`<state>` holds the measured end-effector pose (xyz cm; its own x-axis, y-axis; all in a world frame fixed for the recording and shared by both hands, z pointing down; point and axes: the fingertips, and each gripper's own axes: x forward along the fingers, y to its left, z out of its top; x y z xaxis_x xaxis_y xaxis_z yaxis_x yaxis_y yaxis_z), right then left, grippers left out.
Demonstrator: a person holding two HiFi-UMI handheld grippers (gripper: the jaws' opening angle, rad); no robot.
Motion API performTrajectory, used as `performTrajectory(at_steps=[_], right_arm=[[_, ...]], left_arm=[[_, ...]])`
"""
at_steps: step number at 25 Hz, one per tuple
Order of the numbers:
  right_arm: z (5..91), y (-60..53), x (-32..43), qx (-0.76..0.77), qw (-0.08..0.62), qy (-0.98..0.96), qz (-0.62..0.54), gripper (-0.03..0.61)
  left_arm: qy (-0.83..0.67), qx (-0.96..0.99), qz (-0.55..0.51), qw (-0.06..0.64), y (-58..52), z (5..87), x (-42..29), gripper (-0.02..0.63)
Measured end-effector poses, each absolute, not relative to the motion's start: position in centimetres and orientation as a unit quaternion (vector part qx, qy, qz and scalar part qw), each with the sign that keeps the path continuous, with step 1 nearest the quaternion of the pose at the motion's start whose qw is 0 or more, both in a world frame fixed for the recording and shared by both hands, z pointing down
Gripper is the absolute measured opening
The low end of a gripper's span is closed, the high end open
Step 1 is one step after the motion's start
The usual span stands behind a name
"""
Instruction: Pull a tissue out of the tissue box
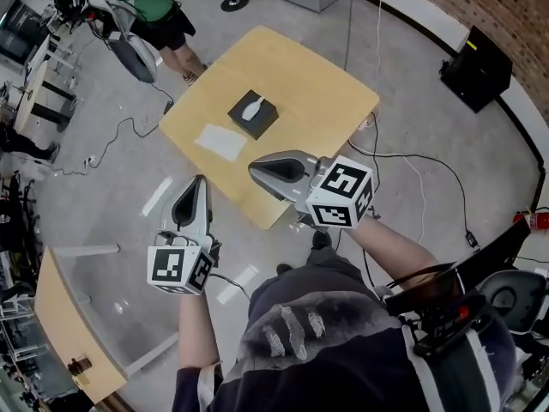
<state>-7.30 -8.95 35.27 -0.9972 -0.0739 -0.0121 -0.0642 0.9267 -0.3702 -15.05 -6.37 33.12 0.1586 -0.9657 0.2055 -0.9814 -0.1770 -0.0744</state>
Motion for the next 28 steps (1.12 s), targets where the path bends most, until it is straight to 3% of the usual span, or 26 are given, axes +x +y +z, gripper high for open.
performTrajectory(at_steps=[10, 28], right_arm=[[34.4, -2.2, -11.7, -0.023, -0.022, 0.987, -0.155, -0.003], [34.5, 10.0, -15.5, -0.053, -0.050, 0.987, -0.143, -0.003]], left_arm=[[-0.640, 0.765, 0.075, 0.009, -1.0, 32.2, -17.2, 0.003], [-0.609, 0.792, -0.014, 0.025, 9.8, 32.7, -19.7, 0.003]])
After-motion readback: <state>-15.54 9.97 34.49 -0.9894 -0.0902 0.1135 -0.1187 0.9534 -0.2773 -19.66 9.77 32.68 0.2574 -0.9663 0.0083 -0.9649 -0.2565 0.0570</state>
